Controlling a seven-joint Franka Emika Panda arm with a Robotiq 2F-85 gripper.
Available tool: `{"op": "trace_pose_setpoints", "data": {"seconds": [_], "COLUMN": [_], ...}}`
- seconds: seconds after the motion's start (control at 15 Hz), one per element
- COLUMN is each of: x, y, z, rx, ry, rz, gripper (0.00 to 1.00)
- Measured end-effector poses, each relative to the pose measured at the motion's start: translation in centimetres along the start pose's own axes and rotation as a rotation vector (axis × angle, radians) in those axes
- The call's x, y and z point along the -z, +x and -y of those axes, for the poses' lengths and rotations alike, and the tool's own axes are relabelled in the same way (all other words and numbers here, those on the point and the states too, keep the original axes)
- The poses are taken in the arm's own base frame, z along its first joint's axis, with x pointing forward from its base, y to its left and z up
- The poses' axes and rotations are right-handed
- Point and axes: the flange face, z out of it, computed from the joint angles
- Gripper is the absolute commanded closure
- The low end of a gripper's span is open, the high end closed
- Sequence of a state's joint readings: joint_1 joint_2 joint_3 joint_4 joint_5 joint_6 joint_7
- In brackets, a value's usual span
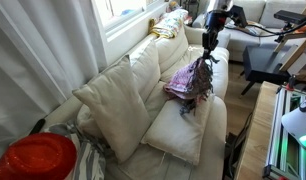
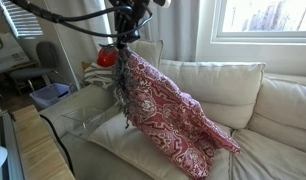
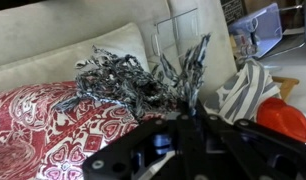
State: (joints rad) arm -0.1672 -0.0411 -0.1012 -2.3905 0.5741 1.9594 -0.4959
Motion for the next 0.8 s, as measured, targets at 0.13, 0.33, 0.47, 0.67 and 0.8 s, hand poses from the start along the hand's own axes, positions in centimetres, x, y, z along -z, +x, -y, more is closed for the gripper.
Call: {"op": "trace_pose_setpoints", "data": {"seconds": [0.13,0.33,0.47,0.67,0.8], "x": [-2.6,-5.1,-6.1,-7.5,-8.0], "y": [-0.8,-1.3,-1.2,-1.4,-1.5], "z": [0.4,1.5,2.6,4.0,4.2], "rx": [0.012,0.026,0.024,0.018,0.01], "ry": [0.032,0.119,0.175,0.21,0.196], "rz": [0.044,0.046,0.034,0.043,0.039], "gripper": [0.98,0.98,0.98,0.98,0.66]}}
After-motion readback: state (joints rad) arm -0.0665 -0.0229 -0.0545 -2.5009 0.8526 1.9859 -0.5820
